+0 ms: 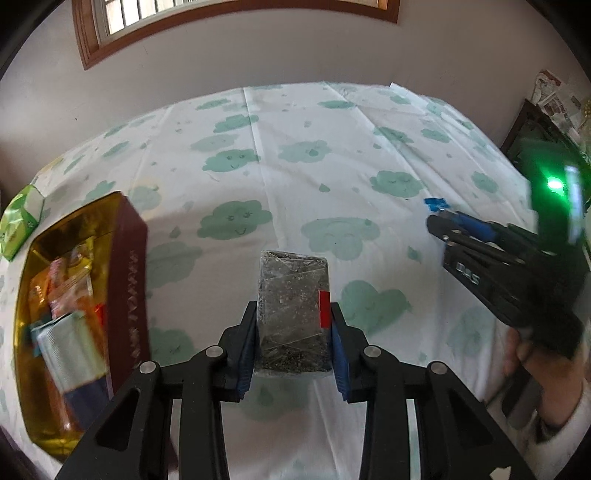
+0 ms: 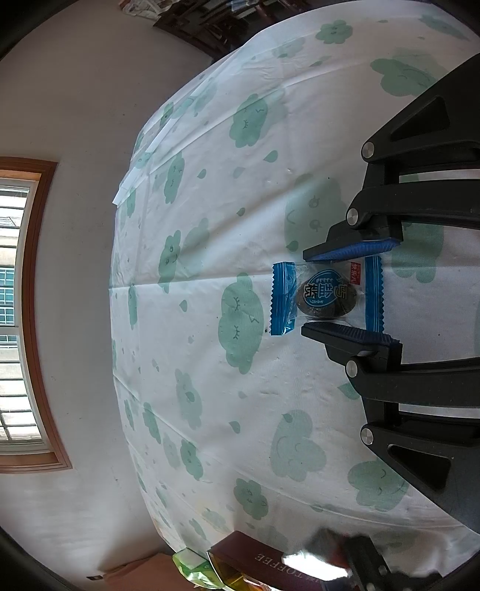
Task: Organize snacks
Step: 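Carry the dark snack bag into the tray and open the left gripper while the right holds its candy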
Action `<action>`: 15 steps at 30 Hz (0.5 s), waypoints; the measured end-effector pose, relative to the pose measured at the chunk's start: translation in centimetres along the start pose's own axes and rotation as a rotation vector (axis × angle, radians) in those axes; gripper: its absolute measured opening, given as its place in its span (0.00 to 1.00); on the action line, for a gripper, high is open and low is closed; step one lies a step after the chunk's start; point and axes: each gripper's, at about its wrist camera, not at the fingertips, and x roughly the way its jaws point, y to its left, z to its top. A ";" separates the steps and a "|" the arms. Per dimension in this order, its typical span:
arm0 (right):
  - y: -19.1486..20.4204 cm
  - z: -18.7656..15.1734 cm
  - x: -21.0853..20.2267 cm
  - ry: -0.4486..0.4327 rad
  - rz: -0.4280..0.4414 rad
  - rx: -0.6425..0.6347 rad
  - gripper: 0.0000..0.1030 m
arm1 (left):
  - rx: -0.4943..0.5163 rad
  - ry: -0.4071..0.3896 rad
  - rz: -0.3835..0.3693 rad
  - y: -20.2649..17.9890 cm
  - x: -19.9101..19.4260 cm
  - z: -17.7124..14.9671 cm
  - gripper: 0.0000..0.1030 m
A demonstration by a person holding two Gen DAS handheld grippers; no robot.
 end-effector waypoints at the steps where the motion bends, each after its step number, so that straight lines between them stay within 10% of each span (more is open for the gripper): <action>1: 0.0 0.0 0.0 0.000 0.000 0.000 0.33 | 0.000 -0.006 -0.001 0.1 -0.6 -0.2 0.30; 15: 0.0 0.0 0.0 0.000 -0.001 0.000 0.33 | -0.078 -0.078 0.047 5.3 -7.2 -1.7 0.30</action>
